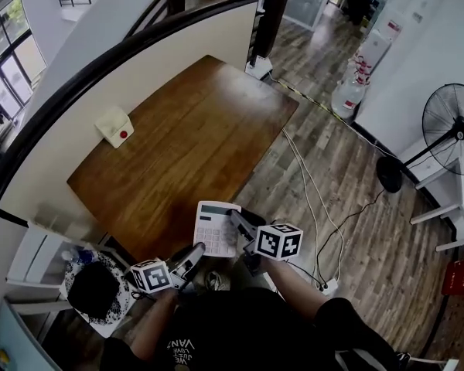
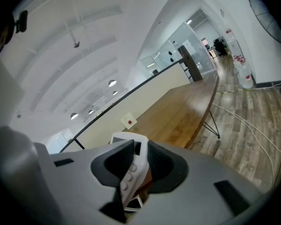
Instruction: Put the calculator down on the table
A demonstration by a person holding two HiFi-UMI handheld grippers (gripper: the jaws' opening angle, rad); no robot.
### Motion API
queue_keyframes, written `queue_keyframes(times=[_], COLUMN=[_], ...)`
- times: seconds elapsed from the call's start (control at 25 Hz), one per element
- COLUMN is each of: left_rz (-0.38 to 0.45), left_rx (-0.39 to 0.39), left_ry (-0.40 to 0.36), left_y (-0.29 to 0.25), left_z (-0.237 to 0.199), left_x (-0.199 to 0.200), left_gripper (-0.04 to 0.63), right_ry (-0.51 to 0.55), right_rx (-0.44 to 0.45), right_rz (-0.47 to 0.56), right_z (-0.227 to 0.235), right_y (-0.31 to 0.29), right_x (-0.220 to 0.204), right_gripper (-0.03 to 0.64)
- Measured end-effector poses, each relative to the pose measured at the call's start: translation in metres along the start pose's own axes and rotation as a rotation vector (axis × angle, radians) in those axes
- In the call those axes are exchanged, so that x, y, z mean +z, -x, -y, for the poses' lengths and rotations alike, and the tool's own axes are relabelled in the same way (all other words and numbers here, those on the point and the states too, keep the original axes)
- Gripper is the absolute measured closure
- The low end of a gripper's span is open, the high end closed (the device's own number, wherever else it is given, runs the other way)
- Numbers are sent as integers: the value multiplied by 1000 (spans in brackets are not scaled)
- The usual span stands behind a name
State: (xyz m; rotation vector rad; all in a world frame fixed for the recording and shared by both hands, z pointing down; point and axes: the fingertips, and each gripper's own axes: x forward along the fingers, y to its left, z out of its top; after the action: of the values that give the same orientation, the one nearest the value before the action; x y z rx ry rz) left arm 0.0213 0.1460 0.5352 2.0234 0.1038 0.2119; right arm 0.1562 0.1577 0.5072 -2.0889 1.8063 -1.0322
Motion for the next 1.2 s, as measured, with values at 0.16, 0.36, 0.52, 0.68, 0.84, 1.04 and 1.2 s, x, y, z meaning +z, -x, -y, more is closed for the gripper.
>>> queue_keyframes(times=[0.16, 0.36, 0.52, 0.68, 0.84, 1.04, 1.2], left_rz=[39, 91, 158, 226, 311, 422, 538], left_rx=[24, 71, 103, 138, 182, 249, 287], left_ry=[15, 32, 49, 58, 77, 95, 114], left_y=[2, 7, 10, 10, 12, 19, 25], left_z=[-12, -31, -43, -54, -70, -82, -95], left_x=[13, 34, 55, 79, 99, 123, 139], left_gripper=[512, 512, 512, 512, 512, 513, 512], right_ry=[15, 24, 57, 92, 136, 191, 244], right_rx=[29, 78, 134, 193, 257, 360, 445], right_rz=[-35, -89, -139, -198, -267, -353, -424], right_z=[-2, -6, -14, -21, -28, -44, -60], right_y=[-24, -63, -95, -132, -167, -210, -244], right_x=[2, 6, 17, 27, 34, 40, 41], right_gripper=[541, 541, 541, 541, 541, 541, 540])
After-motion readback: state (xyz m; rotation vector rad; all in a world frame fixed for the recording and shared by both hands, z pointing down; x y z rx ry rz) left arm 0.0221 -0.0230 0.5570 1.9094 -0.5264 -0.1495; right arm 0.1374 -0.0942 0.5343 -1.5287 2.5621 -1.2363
